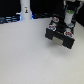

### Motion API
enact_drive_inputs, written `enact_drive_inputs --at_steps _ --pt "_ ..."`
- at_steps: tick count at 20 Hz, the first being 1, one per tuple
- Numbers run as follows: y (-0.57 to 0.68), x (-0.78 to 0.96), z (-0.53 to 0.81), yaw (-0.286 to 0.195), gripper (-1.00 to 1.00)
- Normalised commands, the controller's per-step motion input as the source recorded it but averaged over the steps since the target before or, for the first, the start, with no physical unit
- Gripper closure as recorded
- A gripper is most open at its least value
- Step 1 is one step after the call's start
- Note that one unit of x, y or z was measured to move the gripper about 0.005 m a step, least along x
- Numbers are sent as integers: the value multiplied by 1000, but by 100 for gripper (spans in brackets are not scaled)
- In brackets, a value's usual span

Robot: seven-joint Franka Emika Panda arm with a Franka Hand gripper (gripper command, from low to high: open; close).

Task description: Open the kcup holder, insert the kcup into the holder, and close the kcup holder

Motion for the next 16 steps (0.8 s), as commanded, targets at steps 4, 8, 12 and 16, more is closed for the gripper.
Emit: enact_drive_inputs --at_steps 4,8,12,16 --pt "30 -151 -214 65 100" --pt "-3 -120 -236 35 100" --pt "-21 -133 -242 37 100" --pt "-176 -46 -44 4 100"
